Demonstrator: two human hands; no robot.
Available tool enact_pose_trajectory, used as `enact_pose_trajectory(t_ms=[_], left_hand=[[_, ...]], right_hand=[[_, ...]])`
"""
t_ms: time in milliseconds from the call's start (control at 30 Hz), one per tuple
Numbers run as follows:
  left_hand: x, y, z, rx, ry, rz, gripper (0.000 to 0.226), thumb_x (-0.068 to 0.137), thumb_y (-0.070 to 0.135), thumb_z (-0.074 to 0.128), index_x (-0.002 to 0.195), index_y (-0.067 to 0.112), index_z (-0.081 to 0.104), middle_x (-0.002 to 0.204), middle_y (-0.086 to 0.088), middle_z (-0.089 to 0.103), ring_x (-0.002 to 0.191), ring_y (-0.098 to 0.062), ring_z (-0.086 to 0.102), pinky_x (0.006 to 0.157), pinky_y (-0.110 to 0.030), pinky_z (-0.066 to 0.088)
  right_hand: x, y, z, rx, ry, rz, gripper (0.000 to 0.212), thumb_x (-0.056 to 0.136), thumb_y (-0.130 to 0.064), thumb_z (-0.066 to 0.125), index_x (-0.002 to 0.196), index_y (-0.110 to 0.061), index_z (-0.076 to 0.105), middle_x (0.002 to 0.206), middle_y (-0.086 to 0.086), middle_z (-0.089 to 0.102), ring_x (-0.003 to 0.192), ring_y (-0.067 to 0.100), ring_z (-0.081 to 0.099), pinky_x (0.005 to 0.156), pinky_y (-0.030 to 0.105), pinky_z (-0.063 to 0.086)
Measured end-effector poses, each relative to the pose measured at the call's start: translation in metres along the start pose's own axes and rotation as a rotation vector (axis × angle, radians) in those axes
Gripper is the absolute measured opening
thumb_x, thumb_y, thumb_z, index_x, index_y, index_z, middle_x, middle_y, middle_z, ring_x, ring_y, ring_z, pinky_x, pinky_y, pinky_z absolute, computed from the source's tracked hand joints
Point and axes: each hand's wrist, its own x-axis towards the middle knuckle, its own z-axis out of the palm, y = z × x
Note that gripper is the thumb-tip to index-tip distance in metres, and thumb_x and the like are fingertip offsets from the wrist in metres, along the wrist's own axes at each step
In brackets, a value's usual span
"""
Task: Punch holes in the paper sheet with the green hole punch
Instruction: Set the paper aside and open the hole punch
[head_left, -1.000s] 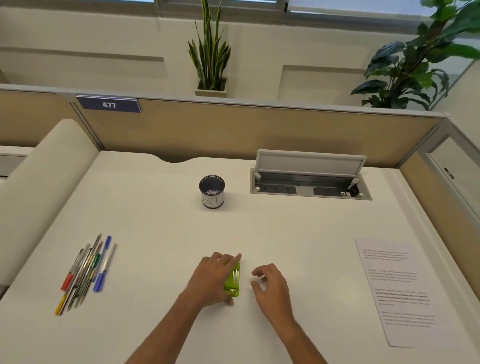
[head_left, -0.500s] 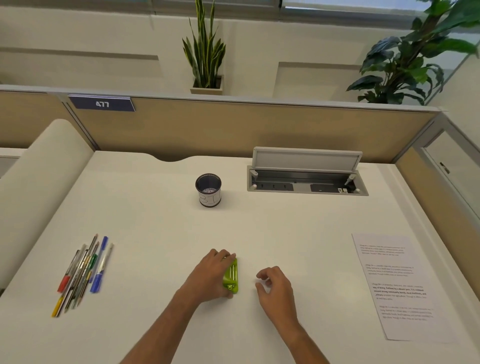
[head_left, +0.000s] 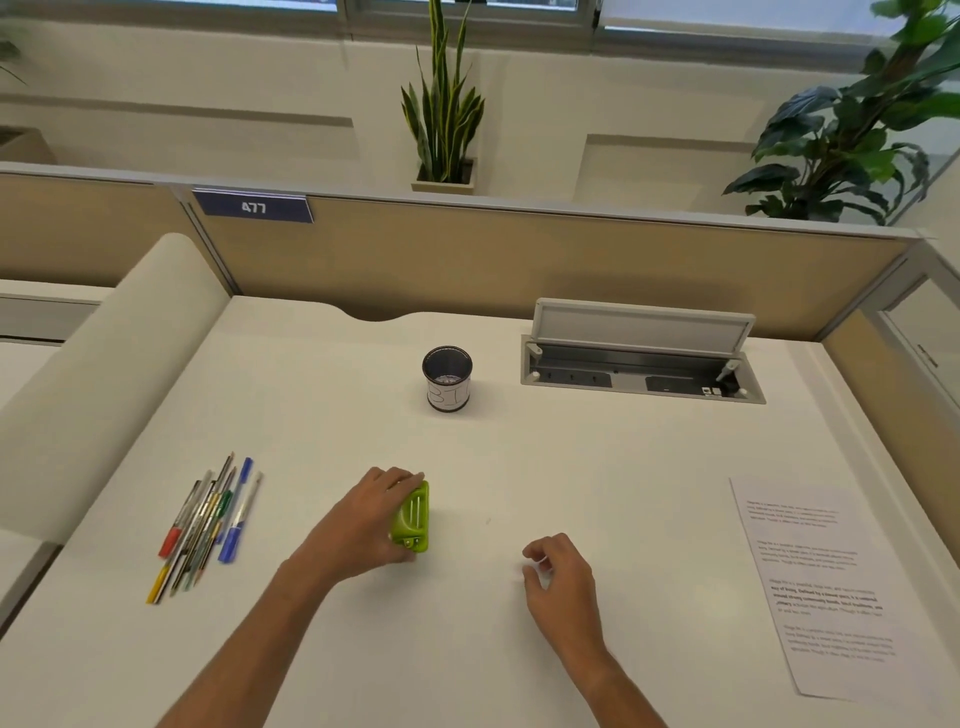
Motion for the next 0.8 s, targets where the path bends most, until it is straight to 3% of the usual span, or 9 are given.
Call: enact_pose_trajectory(t_ms=[267,500,667,800], left_hand=[[-0.022,-0.028,-0.005,-0.145,-0.032,-0.106,0.108,0.071,0.046,0.098,0.162,0.023,0.044,0.152,0.008,0.051,0.134,-0.014,0.05,0.112,-0.028,0.044],[-0.029,-0.037,0.0,-0.143,-0.089,-0.138,0.106,0.073,0.036,0.097,0.163,0.02,0.043,0.155,0.004,0.05,0.138,-0.018,0.052,0.115,-0.033,0.045],[-0.032,-0.045,0.004,-0.083,-0.116,-0.134,0.1,0.075,0.023,0.094,0.161,0.016,0.045,0.158,0.001,0.05,0.14,-0.022,0.053,0.114,-0.034,0.047],[-0.035,-0.047,0.004,-0.007,-0.101,-0.165,0.1,0.075,0.026,0.092,0.162,0.018,0.045,0.158,0.003,0.05,0.138,-0.023,0.053,0.106,-0.038,0.053]], right_hand=[[0.008,-0.016,0.009,-0.012,0.013,-0.046,0.028,0.088,0.005,0.074,0.099,-0.022,0.072,0.098,-0.016,0.067,0.092,0.001,0.067,0.08,0.009,0.051],[0.011,-0.023,0.019,-0.046,0.01,-0.073,0.028,0.089,0.009,0.068,0.1,-0.016,0.072,0.1,-0.009,0.065,0.097,0.014,0.068,0.085,0.024,0.055],[0.012,-0.025,0.022,-0.126,0.0,-0.115,0.037,0.087,0.012,0.061,0.11,-0.015,0.072,0.114,-0.008,0.064,0.111,0.014,0.062,0.092,0.021,0.049],[0.012,-0.028,0.027,-0.149,-0.082,-0.106,0.052,0.093,0.005,0.06,0.14,-0.017,0.063,0.143,-0.004,0.062,0.139,0.019,0.057,0.116,0.025,0.043]])
